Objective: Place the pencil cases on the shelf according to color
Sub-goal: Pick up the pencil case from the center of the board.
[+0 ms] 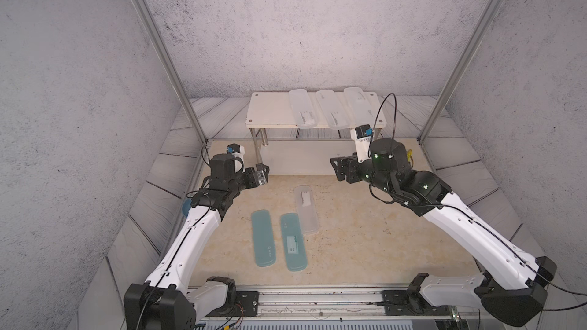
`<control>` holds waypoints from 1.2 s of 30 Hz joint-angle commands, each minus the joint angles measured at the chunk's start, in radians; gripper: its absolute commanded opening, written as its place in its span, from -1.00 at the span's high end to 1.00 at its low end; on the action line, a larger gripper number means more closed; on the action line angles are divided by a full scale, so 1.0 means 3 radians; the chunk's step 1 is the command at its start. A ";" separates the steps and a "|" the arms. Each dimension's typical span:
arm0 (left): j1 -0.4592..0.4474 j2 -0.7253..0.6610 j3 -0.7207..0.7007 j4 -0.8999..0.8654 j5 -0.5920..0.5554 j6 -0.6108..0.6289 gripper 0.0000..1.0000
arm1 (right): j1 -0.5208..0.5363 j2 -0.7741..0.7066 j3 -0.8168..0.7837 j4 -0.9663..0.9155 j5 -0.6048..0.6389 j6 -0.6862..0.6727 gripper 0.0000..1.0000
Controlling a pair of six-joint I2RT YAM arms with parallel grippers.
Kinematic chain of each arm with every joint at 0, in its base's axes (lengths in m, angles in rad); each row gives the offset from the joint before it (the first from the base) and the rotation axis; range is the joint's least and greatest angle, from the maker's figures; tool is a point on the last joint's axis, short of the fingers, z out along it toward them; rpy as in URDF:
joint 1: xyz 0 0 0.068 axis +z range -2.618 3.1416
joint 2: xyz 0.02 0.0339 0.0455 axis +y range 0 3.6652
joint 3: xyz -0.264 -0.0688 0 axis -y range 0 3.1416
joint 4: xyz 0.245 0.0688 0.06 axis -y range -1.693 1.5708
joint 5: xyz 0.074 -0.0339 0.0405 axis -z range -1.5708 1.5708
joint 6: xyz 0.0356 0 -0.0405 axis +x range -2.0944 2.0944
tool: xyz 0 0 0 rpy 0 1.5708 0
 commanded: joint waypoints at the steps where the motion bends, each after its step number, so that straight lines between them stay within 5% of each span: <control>1: -0.0023 0.0027 -0.0036 0.0045 -0.0064 -0.0011 -0.97 | 0.0144 -0.0068 -0.0512 0.0148 0.0004 0.0294 -0.73; 10: -0.0023 0.0049 -0.0078 -0.0110 -0.0450 0.0434 -0.97 | 0.0179 0.0105 -0.1375 0.0435 -0.0191 0.0547 -0.73; 15: -0.0020 -0.0004 -0.0289 0.0122 -0.0550 0.0290 -0.97 | 0.0171 0.0618 -0.1553 0.0818 -0.0360 0.0539 -0.73; 23: 0.0002 0.0399 -0.0043 -0.0093 -0.0476 0.0032 -0.97 | 0.0178 0.1488 -0.0974 0.0754 -0.0670 0.0480 -0.64; 36: 0.0012 0.0102 -0.0294 0.0025 -0.0750 0.0099 -0.97 | 0.0261 0.2196 -0.0586 0.0624 -0.0676 0.0465 -0.63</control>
